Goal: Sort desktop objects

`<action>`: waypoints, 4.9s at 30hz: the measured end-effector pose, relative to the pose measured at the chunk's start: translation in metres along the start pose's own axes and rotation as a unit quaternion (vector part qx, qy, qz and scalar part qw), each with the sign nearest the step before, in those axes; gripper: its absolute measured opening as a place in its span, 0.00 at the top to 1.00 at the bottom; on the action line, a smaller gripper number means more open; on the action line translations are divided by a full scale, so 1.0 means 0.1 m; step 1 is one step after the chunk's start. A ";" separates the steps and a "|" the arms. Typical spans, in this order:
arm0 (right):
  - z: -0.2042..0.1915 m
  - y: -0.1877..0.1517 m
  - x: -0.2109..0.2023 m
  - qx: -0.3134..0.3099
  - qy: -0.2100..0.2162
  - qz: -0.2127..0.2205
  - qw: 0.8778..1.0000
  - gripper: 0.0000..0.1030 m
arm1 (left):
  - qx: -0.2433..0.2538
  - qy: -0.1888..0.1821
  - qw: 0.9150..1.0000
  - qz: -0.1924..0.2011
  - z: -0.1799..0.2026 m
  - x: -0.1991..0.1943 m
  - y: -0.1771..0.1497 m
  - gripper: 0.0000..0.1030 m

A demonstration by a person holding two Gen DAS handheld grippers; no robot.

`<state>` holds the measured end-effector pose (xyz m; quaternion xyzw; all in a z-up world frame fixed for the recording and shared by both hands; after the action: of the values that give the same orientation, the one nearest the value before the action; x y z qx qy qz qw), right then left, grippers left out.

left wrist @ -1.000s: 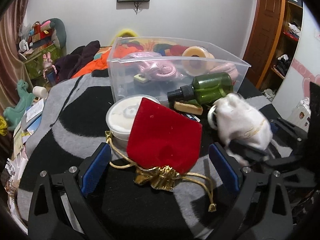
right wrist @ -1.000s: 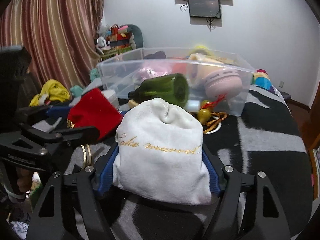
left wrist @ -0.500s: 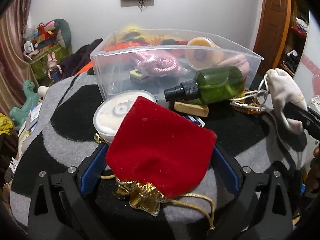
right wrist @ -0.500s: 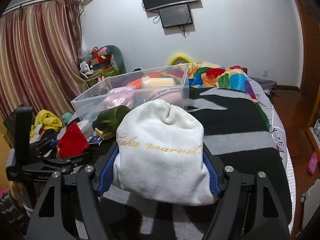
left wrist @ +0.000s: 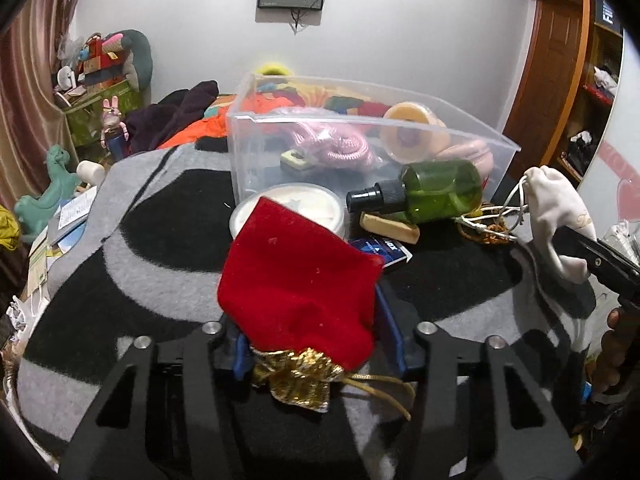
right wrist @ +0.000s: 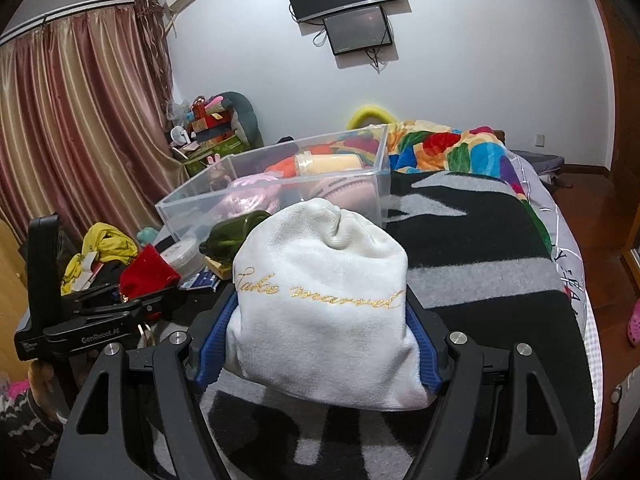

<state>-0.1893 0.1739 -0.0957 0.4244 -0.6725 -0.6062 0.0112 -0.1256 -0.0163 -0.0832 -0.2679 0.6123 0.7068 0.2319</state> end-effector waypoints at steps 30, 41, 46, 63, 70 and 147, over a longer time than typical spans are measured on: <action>-0.28 0.82 -0.24 -0.047 0.032 0.072 0.996 0.30 | 0.002 -0.066 0.995 0.072 0.03 -0.57 0.73 0.67; -0.34 0.83 0.29 -0.028 0.032 0.040 0.998 0.29 | 0.001 -0.096 0.992 0.078 0.07 -0.40 1.23 0.67; -0.32 0.80 0.53 -0.018 0.037 0.020 0.999 0.29 | 0.010 -0.094 0.992 0.079 0.13 -0.26 1.36 0.67; -0.49 0.94 1.00 -0.032 0.038 -0.002 0.999 0.29 | 0.008 -0.105 0.994 0.042 0.08 0.27 1.58 0.67; -0.48 0.91 1.10 -0.044 0.015 -0.012 0.999 0.29 | 0.014 -0.078 0.996 0.034 0.06 0.45 1.56 0.67; -0.08 0.20 0.72 -0.062 -0.062 -0.058 0.994 0.43 | -0.036 0.006 0.999 0.027 -0.23 0.17 0.34 0.11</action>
<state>-0.2426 0.1235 -0.1130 0.4231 -0.6072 -0.6714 -0.0398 -0.1584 -0.0439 -0.0719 -0.2635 0.5949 0.7327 0.1997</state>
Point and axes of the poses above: each gripper's, at about its wrist camera, not at the fingertips, and x roughly the way its jaws point, z to its right, y to its top, the point moved 5 cm from there along x, roughly the way its jaws point, and after that the axes turned 1 degree about z, right-handed, at the moved point
